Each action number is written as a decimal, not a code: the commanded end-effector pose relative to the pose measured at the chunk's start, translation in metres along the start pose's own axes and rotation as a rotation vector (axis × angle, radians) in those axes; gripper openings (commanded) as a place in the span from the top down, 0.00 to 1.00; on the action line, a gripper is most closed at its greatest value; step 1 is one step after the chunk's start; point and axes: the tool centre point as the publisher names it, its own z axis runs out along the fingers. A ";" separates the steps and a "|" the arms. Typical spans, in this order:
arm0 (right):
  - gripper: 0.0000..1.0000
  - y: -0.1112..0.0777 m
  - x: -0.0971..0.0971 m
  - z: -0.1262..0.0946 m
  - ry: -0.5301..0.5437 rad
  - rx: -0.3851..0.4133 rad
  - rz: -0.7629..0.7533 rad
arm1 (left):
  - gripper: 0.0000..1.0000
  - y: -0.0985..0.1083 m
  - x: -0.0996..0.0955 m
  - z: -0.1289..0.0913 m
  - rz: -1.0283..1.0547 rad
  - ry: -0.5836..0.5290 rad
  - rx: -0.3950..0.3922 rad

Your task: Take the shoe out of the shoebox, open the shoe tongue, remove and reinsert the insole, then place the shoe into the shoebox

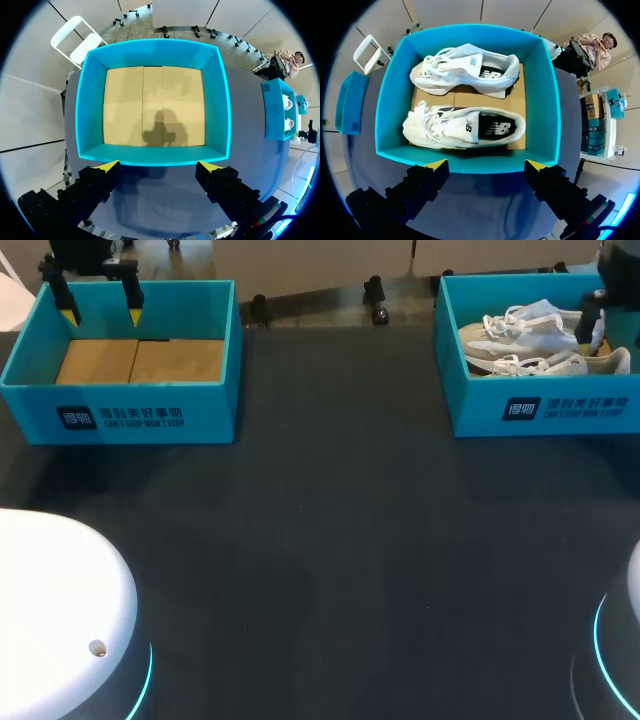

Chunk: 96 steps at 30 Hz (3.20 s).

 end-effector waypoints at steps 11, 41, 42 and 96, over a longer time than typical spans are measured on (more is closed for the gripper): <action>0.03 0.024 -0.031 0.031 0.017 0.027 -0.026 | 0.00 0.000 0.000 0.000 0.000 0.000 0.000; 0.22 0.035 -0.056 0.079 0.045 0.055 -0.026 | 0.00 0.000 0.000 0.000 0.000 0.000 0.000; 0.23 0.036 -0.057 0.081 0.049 0.056 -0.027 | 0.00 0.000 0.000 0.000 0.000 0.000 0.000; 1.00 0.033 -0.060 0.131 0.106 0.109 -0.015 | 0.00 0.000 0.000 0.000 0.000 0.000 0.000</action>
